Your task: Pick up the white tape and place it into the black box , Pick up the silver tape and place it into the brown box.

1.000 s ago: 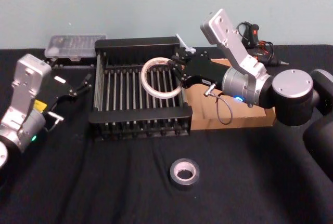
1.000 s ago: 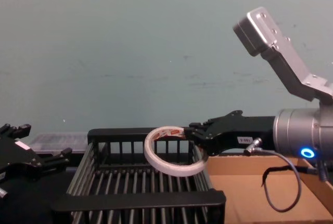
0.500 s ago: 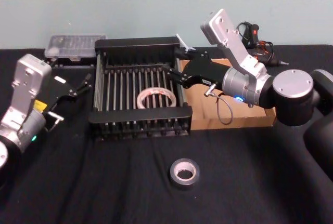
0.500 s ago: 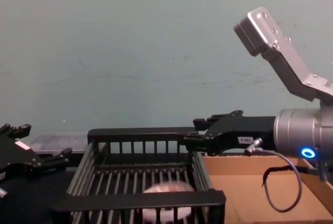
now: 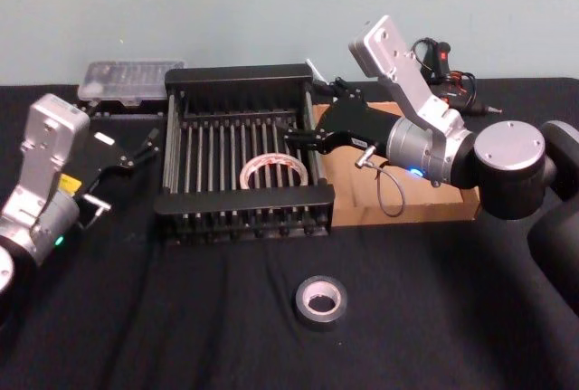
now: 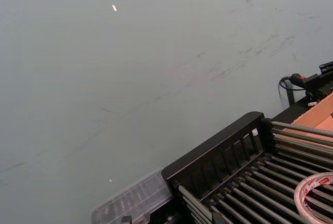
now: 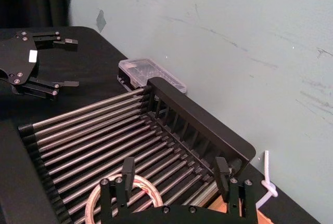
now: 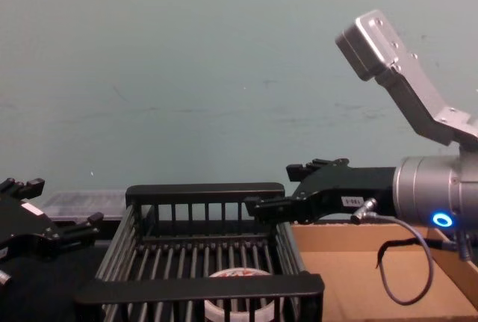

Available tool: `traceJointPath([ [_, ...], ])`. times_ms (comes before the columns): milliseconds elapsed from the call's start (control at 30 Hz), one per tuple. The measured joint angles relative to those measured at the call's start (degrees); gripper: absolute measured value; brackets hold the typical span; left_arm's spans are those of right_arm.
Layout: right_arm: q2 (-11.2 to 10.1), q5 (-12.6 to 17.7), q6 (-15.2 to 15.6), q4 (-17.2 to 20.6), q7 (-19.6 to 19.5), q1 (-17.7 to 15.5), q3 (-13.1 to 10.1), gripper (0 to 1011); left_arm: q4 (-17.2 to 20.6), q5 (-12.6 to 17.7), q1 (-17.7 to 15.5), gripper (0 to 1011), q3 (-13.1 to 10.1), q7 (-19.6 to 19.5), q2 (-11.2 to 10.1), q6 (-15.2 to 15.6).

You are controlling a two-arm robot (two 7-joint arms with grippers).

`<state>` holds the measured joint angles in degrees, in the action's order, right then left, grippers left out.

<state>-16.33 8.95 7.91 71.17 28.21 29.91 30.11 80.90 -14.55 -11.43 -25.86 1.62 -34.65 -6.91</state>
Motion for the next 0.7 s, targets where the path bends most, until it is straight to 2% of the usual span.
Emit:
traceJointPath([
  [67,-0.01,0.01,0.02,0.03,-0.03,0.00,0.00,1002,0.00,0.00,0.00,1001,0.00,0.00,0.00,0.00],
  [400,-0.95,0.46,0.88,2.90,-0.66,-1.20,-0.88,1003,0.00,0.00,0.00,1001,0.00,0.00,0.00,0.00],
  [533,-2.23,1.41,1.68,5.94,-0.76,-2.73,-1.85,1002,0.00,0.00,0.00,1001,0.00,0.00,0.00,0.00],
  [700,-5.08,3.04,2.89,11.20,-0.73,-5.85,-3.47,1003,0.00,0.00,0.00,1001,0.00,0.00,0.00,0.00],
])
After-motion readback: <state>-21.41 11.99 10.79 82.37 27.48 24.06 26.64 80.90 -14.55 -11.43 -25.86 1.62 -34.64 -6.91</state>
